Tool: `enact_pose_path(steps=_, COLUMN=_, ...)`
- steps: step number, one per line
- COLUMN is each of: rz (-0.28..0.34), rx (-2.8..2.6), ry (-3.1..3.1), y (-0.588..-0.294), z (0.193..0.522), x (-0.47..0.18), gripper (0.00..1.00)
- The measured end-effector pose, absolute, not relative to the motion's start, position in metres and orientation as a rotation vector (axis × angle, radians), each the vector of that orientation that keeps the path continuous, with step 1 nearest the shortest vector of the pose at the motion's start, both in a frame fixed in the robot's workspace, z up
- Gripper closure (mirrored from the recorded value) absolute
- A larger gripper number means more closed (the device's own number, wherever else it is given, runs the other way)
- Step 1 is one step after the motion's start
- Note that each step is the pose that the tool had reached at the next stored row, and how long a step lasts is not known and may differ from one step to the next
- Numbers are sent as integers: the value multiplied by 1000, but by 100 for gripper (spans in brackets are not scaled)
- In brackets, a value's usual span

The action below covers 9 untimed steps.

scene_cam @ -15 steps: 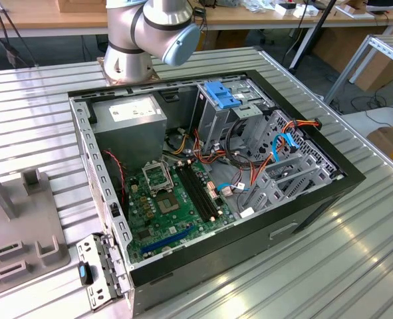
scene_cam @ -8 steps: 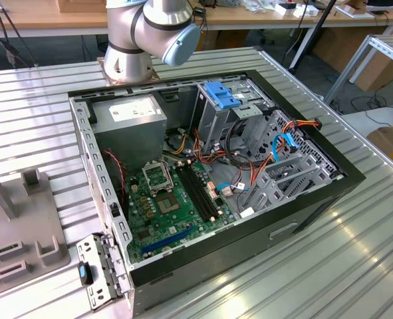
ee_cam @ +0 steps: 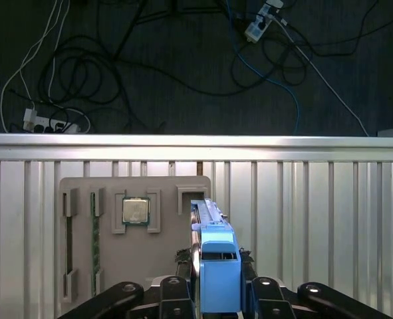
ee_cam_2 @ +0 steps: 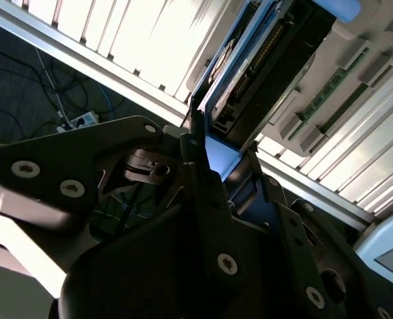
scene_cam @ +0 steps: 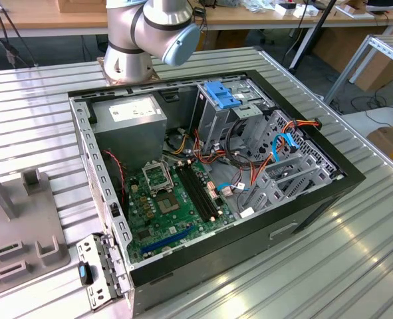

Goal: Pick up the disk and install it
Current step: 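Pick up the disk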

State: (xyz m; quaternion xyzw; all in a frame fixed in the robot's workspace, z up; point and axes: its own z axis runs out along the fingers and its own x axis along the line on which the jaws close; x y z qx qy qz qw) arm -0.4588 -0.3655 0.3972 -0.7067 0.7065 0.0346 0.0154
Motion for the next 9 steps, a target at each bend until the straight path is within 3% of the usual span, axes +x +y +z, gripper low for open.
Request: enact_pose_path(steps=9, rz=107, rx=-2199, ry=2198, y=-366, z=419, x=-459, gripper=64)
